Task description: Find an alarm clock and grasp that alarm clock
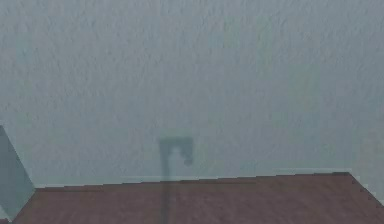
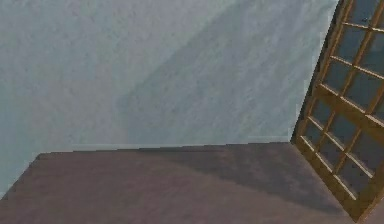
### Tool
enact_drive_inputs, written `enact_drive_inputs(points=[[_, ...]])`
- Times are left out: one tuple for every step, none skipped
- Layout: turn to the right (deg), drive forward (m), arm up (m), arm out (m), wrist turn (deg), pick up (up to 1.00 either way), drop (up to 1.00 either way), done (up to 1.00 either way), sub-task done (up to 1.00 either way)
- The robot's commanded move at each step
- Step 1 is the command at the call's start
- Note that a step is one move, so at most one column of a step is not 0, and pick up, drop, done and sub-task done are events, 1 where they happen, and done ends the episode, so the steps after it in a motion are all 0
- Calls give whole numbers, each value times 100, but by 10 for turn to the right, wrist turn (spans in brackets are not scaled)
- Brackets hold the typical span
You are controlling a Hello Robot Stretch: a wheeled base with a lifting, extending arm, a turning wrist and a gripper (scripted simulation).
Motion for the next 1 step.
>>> enact_drive_inputs(points=[[-30,0,0,0,0,0,0,0,0]])
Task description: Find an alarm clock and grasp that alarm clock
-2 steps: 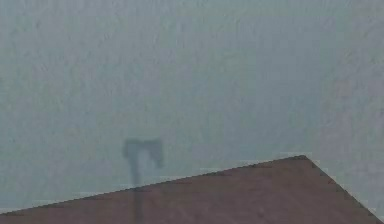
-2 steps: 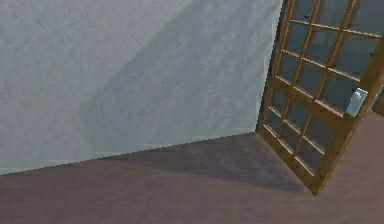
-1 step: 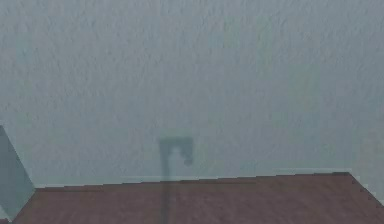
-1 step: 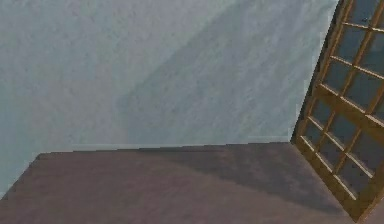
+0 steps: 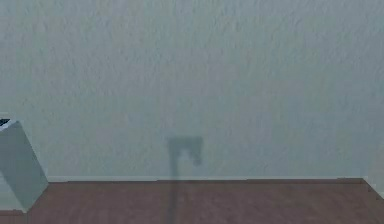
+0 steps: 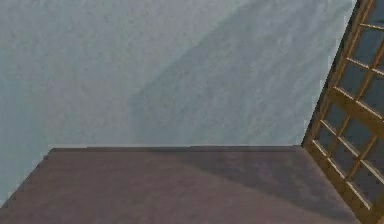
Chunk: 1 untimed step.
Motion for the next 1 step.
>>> enact_drive_inputs(points=[[0,5,0,0,0,0,0,0,0]])
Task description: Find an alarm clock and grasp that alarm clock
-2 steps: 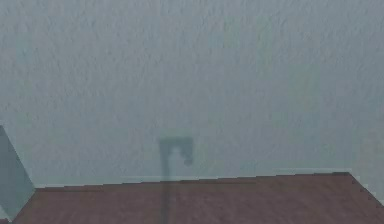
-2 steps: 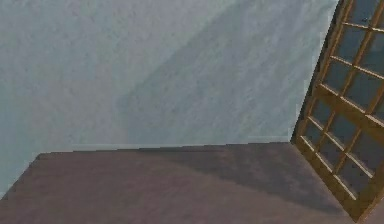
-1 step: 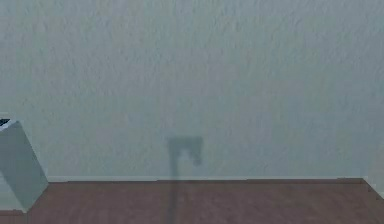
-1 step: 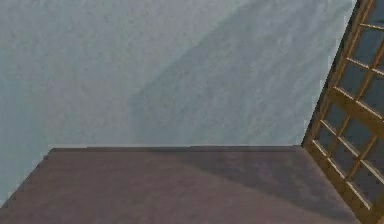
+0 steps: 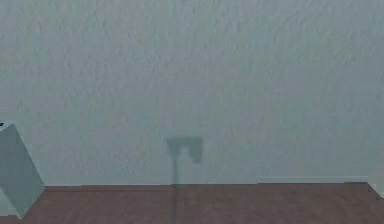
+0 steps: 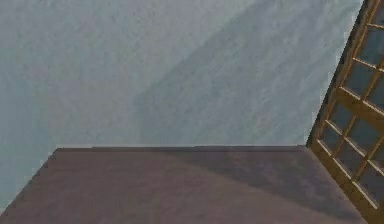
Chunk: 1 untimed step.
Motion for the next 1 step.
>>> enact_drive_inputs(points=[[-450,0,0,0,0,0,0,0,0]])
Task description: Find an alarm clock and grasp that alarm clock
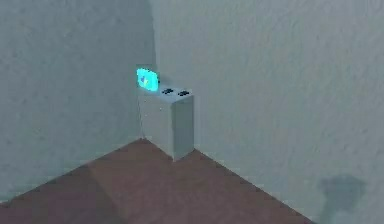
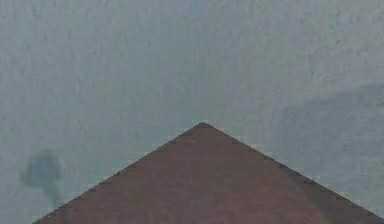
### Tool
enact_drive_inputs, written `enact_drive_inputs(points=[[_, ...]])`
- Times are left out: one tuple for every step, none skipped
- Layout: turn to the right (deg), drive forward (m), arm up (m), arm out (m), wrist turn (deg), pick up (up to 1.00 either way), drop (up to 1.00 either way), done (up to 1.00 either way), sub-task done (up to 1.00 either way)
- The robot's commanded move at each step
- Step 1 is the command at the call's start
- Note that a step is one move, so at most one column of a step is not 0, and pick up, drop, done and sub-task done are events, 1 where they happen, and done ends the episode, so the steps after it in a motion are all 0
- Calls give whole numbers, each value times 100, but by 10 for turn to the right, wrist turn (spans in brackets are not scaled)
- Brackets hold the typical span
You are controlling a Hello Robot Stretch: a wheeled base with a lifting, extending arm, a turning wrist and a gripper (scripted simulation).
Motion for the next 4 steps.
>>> enact_drive_inputs(points=[[-390,0,0,0,0,0,0,0,0],[0,45,0,0,0,0,0,0,0],[-450,0,0,0,0,0,0,0,0],[-450,0,0,0,0,0,0,0,0]])
